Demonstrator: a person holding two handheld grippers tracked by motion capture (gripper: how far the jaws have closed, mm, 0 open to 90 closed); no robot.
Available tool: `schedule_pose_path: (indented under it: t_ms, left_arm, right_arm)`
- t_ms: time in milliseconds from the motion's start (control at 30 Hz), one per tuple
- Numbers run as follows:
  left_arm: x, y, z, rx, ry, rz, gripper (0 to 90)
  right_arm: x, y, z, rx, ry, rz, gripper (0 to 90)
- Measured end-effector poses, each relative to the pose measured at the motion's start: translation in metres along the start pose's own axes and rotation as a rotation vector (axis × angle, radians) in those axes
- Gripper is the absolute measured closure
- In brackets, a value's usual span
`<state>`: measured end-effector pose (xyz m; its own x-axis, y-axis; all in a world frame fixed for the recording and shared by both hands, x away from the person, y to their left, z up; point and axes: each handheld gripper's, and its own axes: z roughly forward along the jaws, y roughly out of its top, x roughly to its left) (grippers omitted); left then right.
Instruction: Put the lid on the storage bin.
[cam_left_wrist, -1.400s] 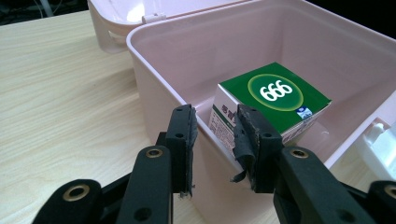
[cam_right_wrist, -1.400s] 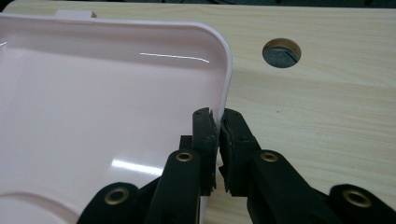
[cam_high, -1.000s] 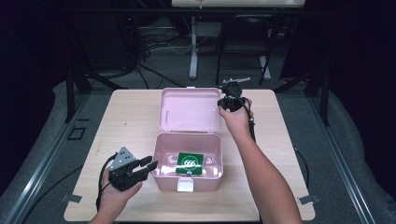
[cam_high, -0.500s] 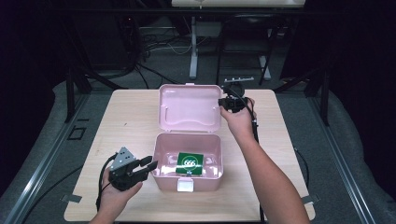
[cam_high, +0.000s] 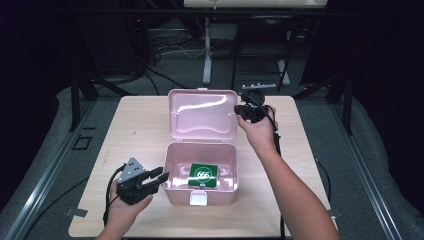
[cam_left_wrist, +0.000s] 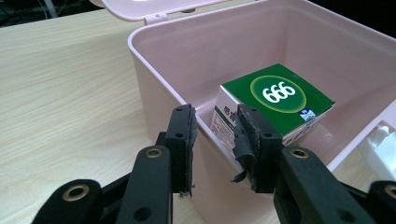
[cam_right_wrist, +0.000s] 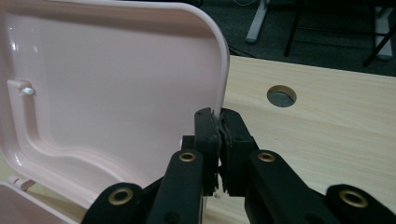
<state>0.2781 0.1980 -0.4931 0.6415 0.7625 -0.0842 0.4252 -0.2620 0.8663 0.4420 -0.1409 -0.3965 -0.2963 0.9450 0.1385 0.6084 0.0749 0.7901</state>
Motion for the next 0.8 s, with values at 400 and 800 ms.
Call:
schedule_pose_path:
  t_ms: [400,800]
  left_arm:
    - [0.000,0.000,0.000,0.001,0.000,0.000,67.5]
    - [0.000,0.000,0.000,0.000,0.002,-0.002,67.6]
  right_arm:
    - [0.003,-0.004,-0.017,-0.029,0.021,-0.023,87.0]
    - [0.005,-0.010,-0.030,-0.055,0.048,-0.034,87.2]
